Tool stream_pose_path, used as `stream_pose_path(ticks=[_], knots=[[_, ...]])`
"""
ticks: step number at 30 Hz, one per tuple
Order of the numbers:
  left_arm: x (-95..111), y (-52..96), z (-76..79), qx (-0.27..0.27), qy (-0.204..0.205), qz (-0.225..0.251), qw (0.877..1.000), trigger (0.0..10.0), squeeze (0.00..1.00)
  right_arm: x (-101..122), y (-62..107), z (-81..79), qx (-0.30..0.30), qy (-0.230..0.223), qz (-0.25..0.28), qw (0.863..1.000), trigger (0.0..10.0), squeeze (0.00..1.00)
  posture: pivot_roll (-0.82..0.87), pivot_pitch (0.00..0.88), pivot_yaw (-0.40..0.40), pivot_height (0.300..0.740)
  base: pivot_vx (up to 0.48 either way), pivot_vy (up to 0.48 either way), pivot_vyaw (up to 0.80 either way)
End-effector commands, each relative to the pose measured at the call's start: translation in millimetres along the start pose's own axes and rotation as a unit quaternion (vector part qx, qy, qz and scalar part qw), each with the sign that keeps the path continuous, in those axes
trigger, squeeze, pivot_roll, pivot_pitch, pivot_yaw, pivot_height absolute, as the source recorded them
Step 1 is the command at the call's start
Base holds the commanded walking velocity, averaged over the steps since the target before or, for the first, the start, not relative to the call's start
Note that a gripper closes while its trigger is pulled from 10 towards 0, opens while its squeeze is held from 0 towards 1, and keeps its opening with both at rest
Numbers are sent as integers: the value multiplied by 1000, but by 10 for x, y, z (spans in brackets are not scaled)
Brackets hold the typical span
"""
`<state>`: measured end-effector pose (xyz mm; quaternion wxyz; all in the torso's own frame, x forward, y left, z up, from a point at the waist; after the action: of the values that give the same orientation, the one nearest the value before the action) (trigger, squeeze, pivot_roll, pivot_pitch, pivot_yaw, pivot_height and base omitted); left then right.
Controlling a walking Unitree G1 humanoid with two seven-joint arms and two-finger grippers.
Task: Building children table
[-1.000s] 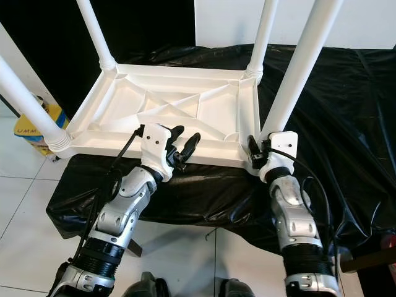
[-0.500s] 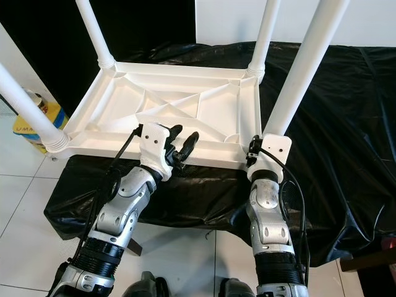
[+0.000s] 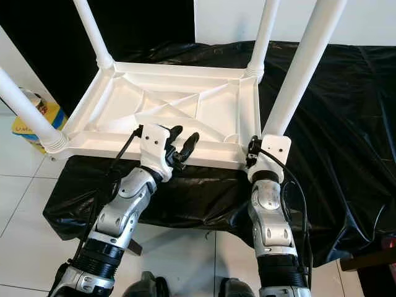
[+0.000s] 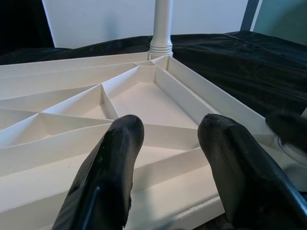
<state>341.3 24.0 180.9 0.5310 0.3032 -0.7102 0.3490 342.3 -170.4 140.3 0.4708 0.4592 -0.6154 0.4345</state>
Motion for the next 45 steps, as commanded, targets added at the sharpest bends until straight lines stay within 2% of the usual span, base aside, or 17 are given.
stream_pose_path(ticks=[1, 7, 12, 14, 15, 16, 18, 23, 24, 27, 28, 37, 38, 40, 41, 43, 45], knots=[[-6, 11, 36, -9, 0, -2, 1000, 10000, 0, -13, 24, -15, 19, -3, -3, 1000, 10000, 1000, 42, 113, 12, 740, 0, 0, 0], [6, 7, 27, -8, 0, 0, 1000, 10000, 0, 83, 83, 6, 123, 0, 5, 992, 10000, 1000, 44, 110, 5, 740, 0, 0, 0], [10, 8, 30, -8, 0, 1, 1000, 10000, 0, 171, 47, 96, 176, 13, 8, 984, 10000, 1000, 43, 109, 9, 740, 0, 0, 0], [10, 8, 30, -8, 0, 1, 1000, 10000, 0, 171, 47, 96, 176, 13, 8, 984, 10000, 1000, 43, 109, 9, 740, 0, 0, 0], [10, 8, 34, -9, -1, 1, 1000, 10000, 0, 196, 18, 91, 207, 20, 3, 978, 10000, 1000, 43, 106, 10, 740, 0, 0, 0], [11, 6, 37, -10, -1, 1, 1000, 10000, 0, 210, -19, 66, 241, 26, -5, 970, 10000, 0, 43, 104, 11, 740, 0, 0, 0], [12, 2, 42, -12, -2, 1, 1000, 10000, 0, 201, -71, 20, 279, 37, -18, 959, 10000, 0, 45, 99, 11, 740, 0, 0, 0], [16, -5, 52, -14, -5, 2, 1000, 10000, 0, 146, -96, -44, 304, 44, -31, 951, 10000, 0, 51, 94, 7, 740, 0, 0, 0], [26, -8, 51, -14, -8, 3, 1000, 10000, 0, 45, -107, -140, 327, 53, -46, 942, 4314, 0, 61, 88, 4, 740, 0, 0, 0], [28, -7, 48, -14, -9, 3, 1000, 10000, 0, 8, -109, -167, 333, 57, -51, 940, 4314, 0, 64, 86, 1, 740, 0, 0, 0], [29, -2, 38, -12, -10, 3, 1000, 10000, 0, -32, -113, -174, 335, 61, -58, 939, 0, 0, 71, 84, -3, 740, 0, 0, 0], [31, 27, -3, -5, -14, 2, 1000, 10000, 0, -129, -148, -32, 305, 62, -77, 947, 0, 0, 80, 85, -5, 740, 0, 0, 0], [29, 28, -5, -5, -14, 2, 1000, 10000, 0, -131, -154, -16, 297, 62, -76, 950, 6510, 0, 79, 86, -2, 740, 0, 0, 0], [28, 28, -6, -5, -14, 1, 1000, 10000, 0, -133, -158, -5, 291, 62, -74, 952, 6510, 0, 79, 86, -2, 740, 0, 0, 0], [29, 24, -4, -5, -14, 1, 1000, 10000, 0, -135, -164, 11, 279, 62, -74, 955, 10000, 0, 78, 86, -1, 740, 0, 0, 0], [29, 21, -2, -6, -14, 1, 1000, 10000, 0, -137, -168, 22, 271, 62, -74, 958, 10000, 0, 78, 86, -1, 740, 0, 0, 0], [28, 17, 2, -8, -15, 1, 1000, 10000, 0, -149, -166, 33, 238, 57, -68, 967, 10000, 0, 72, 87, 8, 740, 0, 0, 0]])
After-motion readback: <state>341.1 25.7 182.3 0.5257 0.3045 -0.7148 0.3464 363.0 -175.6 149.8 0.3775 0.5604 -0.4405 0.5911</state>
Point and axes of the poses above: a point about 5 cm out from each wrist's last joint towards the gripper, its own y axis pointing back from the gripper into the wrist, its own x axis along the axis of the wrist's last joint, z = x × y, the point moved 5 cm from there along -y, pointing out of the wrist towards the gripper, and after that the axes turned 8 degrees about -y, right-handed, at the moved point
